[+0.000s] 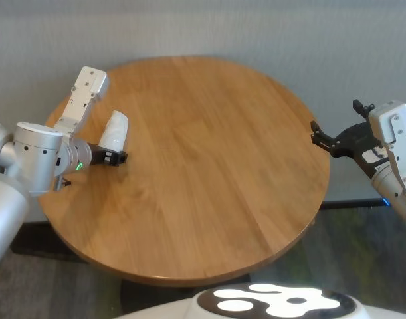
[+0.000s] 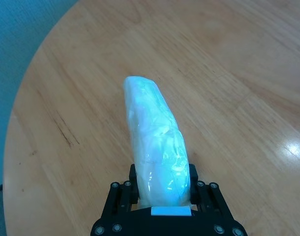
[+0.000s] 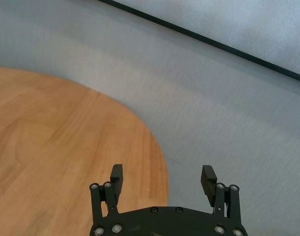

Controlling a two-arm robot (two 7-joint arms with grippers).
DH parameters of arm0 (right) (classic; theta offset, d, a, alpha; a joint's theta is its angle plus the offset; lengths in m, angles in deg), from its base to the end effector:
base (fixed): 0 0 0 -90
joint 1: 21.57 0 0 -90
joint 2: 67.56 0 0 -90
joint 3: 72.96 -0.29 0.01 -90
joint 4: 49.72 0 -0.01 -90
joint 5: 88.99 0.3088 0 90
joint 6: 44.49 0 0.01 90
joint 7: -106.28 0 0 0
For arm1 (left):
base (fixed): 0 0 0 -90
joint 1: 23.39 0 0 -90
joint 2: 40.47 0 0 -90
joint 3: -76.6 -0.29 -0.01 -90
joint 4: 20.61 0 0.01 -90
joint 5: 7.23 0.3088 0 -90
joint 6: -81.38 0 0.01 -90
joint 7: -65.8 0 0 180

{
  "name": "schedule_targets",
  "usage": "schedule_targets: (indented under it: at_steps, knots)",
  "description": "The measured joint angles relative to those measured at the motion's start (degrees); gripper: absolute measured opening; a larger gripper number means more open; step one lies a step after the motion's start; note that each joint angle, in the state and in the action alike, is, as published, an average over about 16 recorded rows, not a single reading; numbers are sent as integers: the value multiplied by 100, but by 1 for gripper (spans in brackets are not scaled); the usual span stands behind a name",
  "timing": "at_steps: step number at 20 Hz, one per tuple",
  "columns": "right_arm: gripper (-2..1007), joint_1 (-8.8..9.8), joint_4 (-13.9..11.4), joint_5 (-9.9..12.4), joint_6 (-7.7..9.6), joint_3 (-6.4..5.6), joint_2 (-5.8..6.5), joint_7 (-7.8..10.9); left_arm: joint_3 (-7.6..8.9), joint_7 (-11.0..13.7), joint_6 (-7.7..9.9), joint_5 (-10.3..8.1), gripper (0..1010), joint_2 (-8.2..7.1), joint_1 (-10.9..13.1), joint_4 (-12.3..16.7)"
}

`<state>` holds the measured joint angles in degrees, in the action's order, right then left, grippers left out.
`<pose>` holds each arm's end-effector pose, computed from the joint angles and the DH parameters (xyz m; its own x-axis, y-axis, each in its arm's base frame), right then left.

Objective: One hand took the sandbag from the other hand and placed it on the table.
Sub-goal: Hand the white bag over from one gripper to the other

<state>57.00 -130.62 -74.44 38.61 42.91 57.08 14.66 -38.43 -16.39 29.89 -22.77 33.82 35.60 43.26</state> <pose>0.3581 -0.0826 -0.3023 0.2924 -0.8803 0.3736 0.9552 0.2874 -0.0705 0.4597 0.0017 -0.2610 0.3499 0.9332 0.0823 -0.7240 0.2137 0.6558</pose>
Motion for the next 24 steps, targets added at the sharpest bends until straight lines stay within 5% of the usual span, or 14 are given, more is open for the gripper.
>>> schedule_targets:
  at_steps: [14,24]
  knots:
    - [1002,0,0,0,0,0,0,0,-11,145,-99,66,580,6,-19,-15]
    - [1002,0,0,0,0,0,0,0,-51,442,-420,211,580,-43,-19,12]
